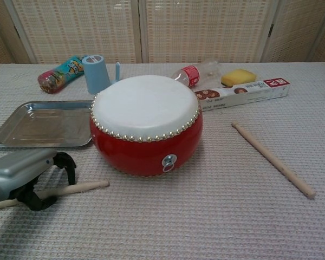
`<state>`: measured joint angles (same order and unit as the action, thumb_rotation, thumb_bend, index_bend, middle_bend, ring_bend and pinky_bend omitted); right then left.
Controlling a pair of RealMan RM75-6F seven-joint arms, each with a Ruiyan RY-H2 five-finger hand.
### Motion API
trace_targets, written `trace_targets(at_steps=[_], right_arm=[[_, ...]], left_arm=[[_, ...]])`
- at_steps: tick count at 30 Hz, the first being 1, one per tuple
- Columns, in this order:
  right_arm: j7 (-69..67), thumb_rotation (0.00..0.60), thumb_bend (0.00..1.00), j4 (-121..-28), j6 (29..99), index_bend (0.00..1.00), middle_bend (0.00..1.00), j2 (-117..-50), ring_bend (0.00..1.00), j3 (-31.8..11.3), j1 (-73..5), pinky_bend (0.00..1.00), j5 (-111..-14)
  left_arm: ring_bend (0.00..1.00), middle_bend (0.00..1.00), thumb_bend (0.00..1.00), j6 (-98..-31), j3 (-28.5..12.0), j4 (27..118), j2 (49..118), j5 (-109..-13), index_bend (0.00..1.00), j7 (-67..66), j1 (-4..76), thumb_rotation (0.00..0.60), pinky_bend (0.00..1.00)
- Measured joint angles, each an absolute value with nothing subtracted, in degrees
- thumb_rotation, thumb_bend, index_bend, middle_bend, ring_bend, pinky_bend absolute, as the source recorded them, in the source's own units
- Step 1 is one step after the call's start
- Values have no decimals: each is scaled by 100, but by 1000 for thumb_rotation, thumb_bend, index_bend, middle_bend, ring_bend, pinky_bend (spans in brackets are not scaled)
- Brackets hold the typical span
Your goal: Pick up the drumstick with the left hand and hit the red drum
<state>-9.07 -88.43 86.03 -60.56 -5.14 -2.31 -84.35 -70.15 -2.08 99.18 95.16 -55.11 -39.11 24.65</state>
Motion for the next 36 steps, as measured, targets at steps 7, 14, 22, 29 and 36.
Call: trace_targets(at_steps=[7, 14, 22, 29, 36], right_arm=[[-934, 600, 182, -8881, 8634, 0, 96, -6032, 0, -499, -202, 4, -8447], [-1016, 600, 181, -8893, 8655, 0, 96, -6001, 0, -487, -156, 4, -8420], [-1080, 600, 182, -8871, 8607, 0, 96, -6003, 0, -490, -171, 4, -8408], [-1141, 600, 182, -8859, 8550, 0, 96, -6000, 0, -486, -197, 4, -8412], [-1155, 600, 181, -8886, 8557, 0, 96, -5980, 0, -483, -181, 4, -8401]], left_arm=[[178, 204, 339, -6998, -172, 10004, 9538, -5639, 427, -3840, 2488, 600, 104], [177, 203, 337, -6951, -268, 9946, 9646, -5490, 423, -3893, 2570, 600, 104], [178, 207, 361, -7008, -283, 9852, 9743, -5408, 490, -3885, 2579, 600, 108], [178, 209, 362, -7050, -183, 9847, 9765, -5490, 512, -3865, 2549, 600, 108], [182, 222, 367, -7083, -161, 9795, 9812, -5597, 524, -3786, 2528, 600, 110]])
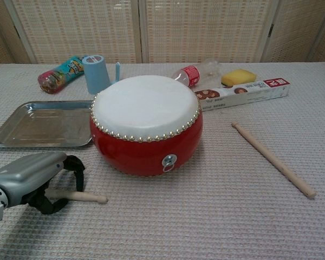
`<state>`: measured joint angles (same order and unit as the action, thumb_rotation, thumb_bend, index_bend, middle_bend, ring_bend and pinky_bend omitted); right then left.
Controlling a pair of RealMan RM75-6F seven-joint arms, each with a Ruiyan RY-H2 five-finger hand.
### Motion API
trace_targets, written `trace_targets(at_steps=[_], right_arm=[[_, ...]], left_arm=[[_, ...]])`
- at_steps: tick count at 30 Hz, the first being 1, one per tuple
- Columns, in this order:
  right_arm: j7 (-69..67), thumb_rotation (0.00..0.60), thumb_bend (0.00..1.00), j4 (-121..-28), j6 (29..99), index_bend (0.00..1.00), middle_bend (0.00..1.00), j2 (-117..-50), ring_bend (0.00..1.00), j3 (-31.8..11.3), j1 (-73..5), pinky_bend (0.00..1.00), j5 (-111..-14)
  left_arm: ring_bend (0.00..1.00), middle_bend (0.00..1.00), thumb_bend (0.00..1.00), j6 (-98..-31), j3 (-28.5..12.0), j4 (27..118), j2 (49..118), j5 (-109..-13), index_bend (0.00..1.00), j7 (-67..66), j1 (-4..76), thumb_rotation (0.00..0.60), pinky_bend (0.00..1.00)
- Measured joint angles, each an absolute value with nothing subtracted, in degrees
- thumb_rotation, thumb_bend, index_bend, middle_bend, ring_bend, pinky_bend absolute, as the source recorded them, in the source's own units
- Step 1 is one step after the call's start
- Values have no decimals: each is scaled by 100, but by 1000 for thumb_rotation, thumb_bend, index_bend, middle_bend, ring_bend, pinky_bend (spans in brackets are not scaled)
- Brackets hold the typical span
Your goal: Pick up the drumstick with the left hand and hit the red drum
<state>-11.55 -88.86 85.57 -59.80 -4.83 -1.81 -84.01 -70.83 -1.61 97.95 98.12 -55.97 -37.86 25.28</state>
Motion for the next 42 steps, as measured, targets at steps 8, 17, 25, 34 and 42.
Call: trace_targets(at_steps=[8, 17, 25, 34, 42], right_arm=[[-1129, 600, 181, -8937, 8553, 0, 96, -5964, 0, -485, -180, 3, -8395], [-1033, 600, 182, -9048, 8480, 0, 96, -5941, 0, -480, -219, 3, -8391], [-910, 600, 182, -9198, 8471, 0, 96, -5890, 0, -483, -252, 1, -8429], [-813, 600, 181, -9345, 8474, 0, 96, -5843, 0, -459, -250, 1, -8448], [-742, 600, 182, -9423, 8506, 0, 96, -5832, 0, -433, -232, 1, -8479]], left_arm=[[209, 259, 408, -7110, -194, 9769, 9820, -5733, 542, -3316, 2426, 600, 123], [211, 277, 407, -7122, -289, 9874, 9646, -5921, 533, -2097, 2135, 600, 142], [210, 282, 407, -7132, -560, 10062, 9275, -6257, 532, -293, 1803, 600, 154], [202, 282, 406, -6938, -958, 10266, 8602, -6544, 532, 1979, 1505, 600, 135], [195, 280, 406, -6287, -1236, 10230, 7892, -6886, 531, 4745, 1334, 600, 132]])
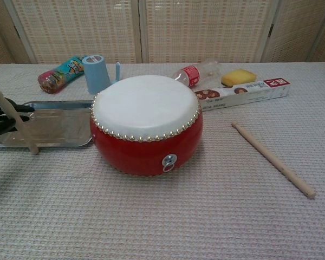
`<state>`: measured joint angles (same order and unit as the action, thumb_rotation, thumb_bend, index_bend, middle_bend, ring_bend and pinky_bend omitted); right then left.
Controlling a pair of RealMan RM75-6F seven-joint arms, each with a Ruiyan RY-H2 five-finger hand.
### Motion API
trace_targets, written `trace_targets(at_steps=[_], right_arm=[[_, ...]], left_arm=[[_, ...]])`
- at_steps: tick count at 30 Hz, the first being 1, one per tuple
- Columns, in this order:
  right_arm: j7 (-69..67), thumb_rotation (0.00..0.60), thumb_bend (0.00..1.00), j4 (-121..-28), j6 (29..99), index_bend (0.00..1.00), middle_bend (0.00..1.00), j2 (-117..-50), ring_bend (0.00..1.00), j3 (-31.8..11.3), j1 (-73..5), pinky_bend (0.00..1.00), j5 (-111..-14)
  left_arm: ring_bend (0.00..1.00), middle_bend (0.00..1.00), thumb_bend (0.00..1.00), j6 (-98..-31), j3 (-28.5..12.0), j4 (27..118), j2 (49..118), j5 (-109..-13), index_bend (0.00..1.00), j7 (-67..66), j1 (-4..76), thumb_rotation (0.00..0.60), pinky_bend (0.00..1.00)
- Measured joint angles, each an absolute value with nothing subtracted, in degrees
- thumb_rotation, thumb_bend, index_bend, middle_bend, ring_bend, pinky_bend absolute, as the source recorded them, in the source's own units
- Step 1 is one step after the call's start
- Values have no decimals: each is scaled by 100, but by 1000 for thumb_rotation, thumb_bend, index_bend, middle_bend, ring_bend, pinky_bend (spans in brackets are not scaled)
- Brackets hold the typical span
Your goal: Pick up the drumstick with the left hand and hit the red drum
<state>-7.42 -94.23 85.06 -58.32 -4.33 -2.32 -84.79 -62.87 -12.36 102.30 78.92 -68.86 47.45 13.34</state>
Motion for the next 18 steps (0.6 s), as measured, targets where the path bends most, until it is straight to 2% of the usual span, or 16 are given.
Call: trace_targets(at_steps=[9, 12, 18], right_arm=[[-680, 600, 182, -9489, 8573, 0, 96, -5820, 0, -410, -192, 1, -8503], [-678, 600, 182, -9492, 8588, 0, 96, -5821, 0, -410, -184, 0, -8505], [-660, 600, 181, -9515, 8661, 0, 96, -5799, 0, -431, -158, 1, -8495]], left_arm=[[195, 285, 407, -5596, -1268, 9694, 7232, -7960, 526, 8023, 1352, 600, 137], [194, 285, 406, -5402, -1184, 9363, 7061, -8409, 525, 8802, 1445, 600, 139], [195, 285, 406, -5152, -959, 8870, 6933, -8787, 523, 9501, 1696, 600, 144]])
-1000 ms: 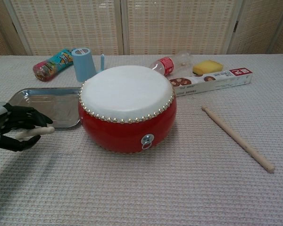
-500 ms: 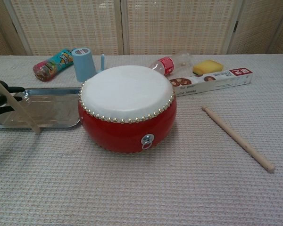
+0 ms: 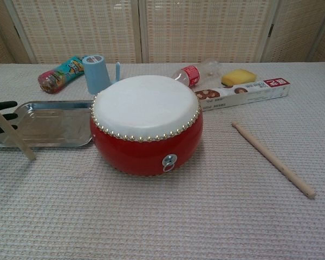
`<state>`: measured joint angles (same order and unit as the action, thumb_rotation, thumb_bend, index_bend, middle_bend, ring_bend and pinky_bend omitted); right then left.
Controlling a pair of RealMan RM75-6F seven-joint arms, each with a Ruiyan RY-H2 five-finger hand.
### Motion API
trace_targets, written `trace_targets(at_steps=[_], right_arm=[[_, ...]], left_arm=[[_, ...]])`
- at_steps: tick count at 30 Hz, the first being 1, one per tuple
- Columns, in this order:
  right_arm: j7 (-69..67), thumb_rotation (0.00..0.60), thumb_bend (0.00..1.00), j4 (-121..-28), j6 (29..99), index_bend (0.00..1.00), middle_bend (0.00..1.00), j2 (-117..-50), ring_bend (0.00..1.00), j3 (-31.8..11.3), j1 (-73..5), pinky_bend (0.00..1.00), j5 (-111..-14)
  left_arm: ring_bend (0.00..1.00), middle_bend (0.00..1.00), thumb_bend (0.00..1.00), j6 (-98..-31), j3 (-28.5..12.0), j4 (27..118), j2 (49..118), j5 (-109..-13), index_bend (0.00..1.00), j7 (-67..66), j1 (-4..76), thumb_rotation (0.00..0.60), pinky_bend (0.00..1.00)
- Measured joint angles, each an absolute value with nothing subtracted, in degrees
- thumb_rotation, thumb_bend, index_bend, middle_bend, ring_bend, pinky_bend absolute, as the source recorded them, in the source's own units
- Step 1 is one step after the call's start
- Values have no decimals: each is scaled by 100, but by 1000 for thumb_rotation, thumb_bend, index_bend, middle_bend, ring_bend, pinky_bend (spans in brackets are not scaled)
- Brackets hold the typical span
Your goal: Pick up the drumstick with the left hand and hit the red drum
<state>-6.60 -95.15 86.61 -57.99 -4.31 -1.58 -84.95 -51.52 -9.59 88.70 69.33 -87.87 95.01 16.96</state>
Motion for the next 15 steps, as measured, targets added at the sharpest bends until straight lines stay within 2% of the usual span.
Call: trace_targets(at_steps=[6, 11, 15], right_arm=[[-646, 600, 182, -9530, 8678, 0, 96, -5786, 0, -448, -156, 1, -8489], [-643, 600, 182, -9532, 8734, 0, 96, -5767, 0, -478, -142, 0, -8480], [-626, 600, 182, -9549, 8729, 0, 96, -5750, 0, -484, -145, 0, -8478]], left_arm=[[195, 285, 405, -4948, -754, 8395, 7026, -8862, 516, 10147, 2051, 600, 146], [195, 288, 407, -4892, -732, 8281, 7148, -8600, 456, 9945, 2157, 600, 145], [219, 324, 406, -4879, -784, 8269, 7286, -8211, 455, 9672, 2189, 600, 156]])
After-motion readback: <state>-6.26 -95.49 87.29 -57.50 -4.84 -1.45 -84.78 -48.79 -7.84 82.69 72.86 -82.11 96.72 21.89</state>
